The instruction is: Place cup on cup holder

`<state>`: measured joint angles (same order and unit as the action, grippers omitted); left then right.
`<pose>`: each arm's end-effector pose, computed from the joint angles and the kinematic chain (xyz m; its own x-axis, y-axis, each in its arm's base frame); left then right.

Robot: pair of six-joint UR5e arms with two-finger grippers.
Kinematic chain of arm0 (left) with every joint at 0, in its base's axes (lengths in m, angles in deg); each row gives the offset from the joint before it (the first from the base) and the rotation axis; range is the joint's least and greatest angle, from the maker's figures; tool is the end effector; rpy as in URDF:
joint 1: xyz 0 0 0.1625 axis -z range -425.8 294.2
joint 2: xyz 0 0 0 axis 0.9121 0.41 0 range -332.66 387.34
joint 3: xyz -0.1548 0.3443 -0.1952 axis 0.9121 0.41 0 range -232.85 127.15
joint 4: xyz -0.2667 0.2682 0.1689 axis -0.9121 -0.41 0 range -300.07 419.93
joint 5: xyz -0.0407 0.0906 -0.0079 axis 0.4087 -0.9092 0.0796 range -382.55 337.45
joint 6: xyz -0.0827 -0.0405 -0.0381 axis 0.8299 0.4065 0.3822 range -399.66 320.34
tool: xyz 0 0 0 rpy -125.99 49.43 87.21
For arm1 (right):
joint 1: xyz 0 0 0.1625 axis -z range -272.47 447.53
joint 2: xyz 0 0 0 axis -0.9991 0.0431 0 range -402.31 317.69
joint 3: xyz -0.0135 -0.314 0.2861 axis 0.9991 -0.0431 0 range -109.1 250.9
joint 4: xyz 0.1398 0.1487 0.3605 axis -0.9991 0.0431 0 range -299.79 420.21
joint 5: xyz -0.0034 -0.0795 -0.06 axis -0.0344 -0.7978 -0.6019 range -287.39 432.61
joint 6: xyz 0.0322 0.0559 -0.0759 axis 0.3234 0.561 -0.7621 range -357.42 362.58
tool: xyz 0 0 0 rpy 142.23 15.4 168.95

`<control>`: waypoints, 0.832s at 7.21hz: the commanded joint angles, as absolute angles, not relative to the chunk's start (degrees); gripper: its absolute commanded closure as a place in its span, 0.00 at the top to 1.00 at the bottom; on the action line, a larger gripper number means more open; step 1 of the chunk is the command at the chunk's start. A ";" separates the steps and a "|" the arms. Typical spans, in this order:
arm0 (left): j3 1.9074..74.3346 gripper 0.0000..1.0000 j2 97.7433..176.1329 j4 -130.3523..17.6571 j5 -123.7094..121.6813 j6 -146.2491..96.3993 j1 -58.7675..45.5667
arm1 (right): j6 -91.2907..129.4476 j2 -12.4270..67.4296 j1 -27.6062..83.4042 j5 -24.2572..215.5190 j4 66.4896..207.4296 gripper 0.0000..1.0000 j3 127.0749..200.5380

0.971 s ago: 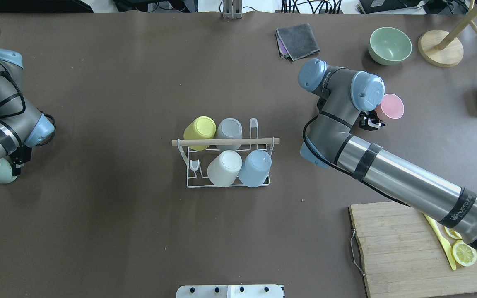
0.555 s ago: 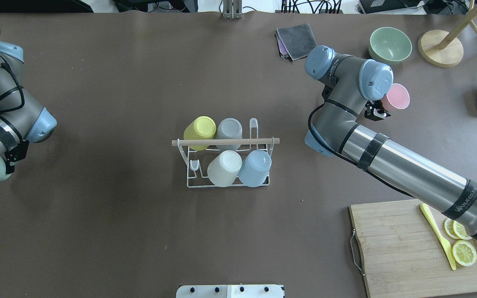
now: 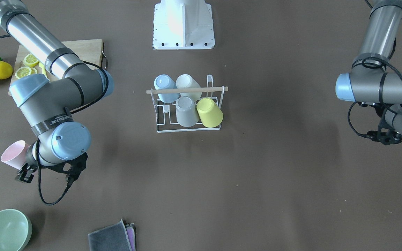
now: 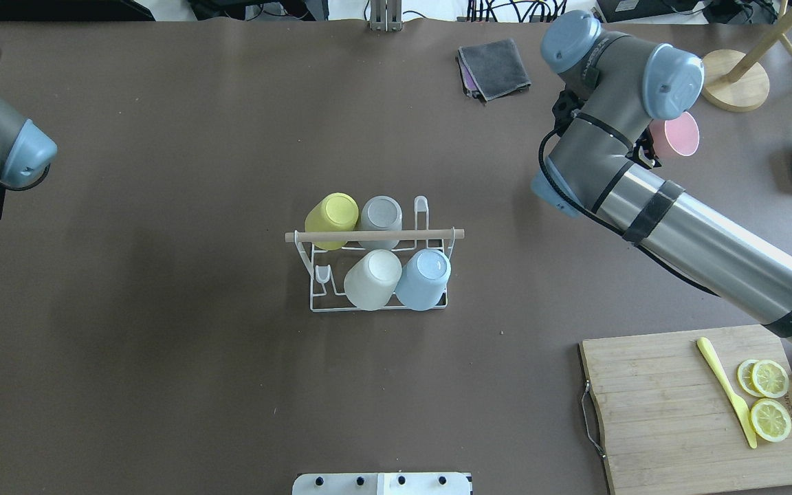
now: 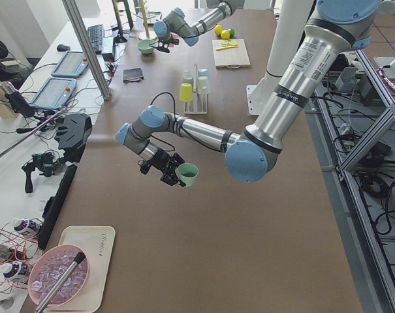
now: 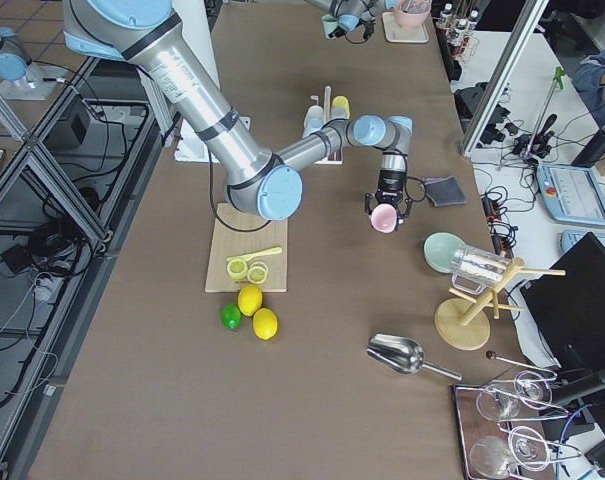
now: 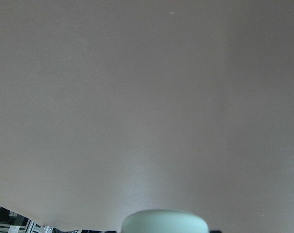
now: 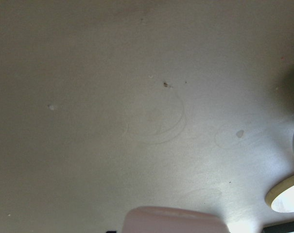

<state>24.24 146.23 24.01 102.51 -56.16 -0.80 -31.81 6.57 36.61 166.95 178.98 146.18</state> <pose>0.1891 -0.5854 0.5523 0.7604 0.2264 -0.6087 -0.5722 0.6767 -0.4632 -0.3602 -0.6431 0.4116 0.2847 -0.9548 0.0857 0.9581 0.2864 0.0088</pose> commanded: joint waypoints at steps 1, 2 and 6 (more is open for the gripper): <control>30.01 0.00 146.69 22.51 99.20 -56.09 1.61 | -26.30 14.34 32.96 173.31 178.96 0.00 160.74; 32.56 0.00 146.70 18.23 99.09 -55.66 1.88 | -22.77 17.08 32.43 174.81 178.61 0.00 165.68; 34.33 0.00 145.82 -9.00 99.80 -55.47 5.57 | -19.08 18.51 28.47 193.59 173.18 0.00 168.37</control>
